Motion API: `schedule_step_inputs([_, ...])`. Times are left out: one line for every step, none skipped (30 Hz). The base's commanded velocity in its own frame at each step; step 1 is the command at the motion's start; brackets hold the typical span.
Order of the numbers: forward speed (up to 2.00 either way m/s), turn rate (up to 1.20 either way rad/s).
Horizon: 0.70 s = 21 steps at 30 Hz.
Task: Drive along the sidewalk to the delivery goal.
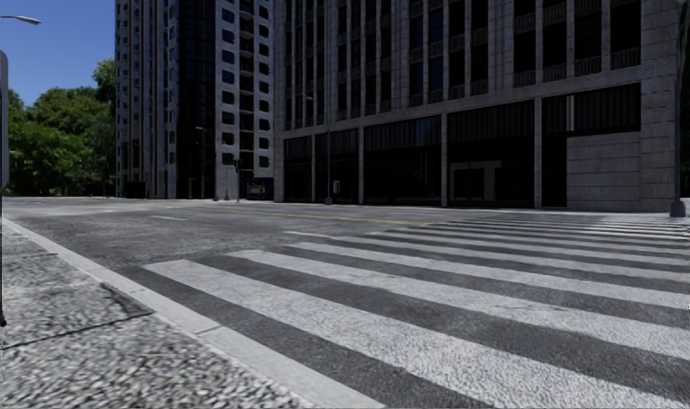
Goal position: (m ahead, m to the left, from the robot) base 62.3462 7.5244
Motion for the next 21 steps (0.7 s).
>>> schedule_step_inputs([1.61, -0.46])
schedule_step_inputs([1.61, -0.46])
schedule_step_inputs([1.58, -0.46])
schedule_step_inputs([1.58, -0.46])
schedule_step_inputs([1.41, -0.46])
schedule_step_inputs([1.28, -0.46])
schedule_step_inputs([1.25, -0.46])
schedule_step_inputs([1.24, -0.46])
schedule_step_inputs([1.24, -0.46])
schedule_step_inputs([1.24, -0.46])
schedule_step_inputs([1.24, -0.46])
schedule_step_inputs([1.24, -0.46])
schedule_step_inputs([1.24, -0.46])
schedule_step_inputs([1.24, -0.46])
schedule_step_inputs([1.24, -0.46])
schedule_step_inputs([1.24, -0.46])
schedule_step_inputs([1.24, -0.46])
schedule_step_inputs([1.24, -0.46])
schedule_step_inputs([1.24, -0.46])
schedule_step_inputs([1.24, -0.46])
schedule_step_inputs([1.24, -0.46])
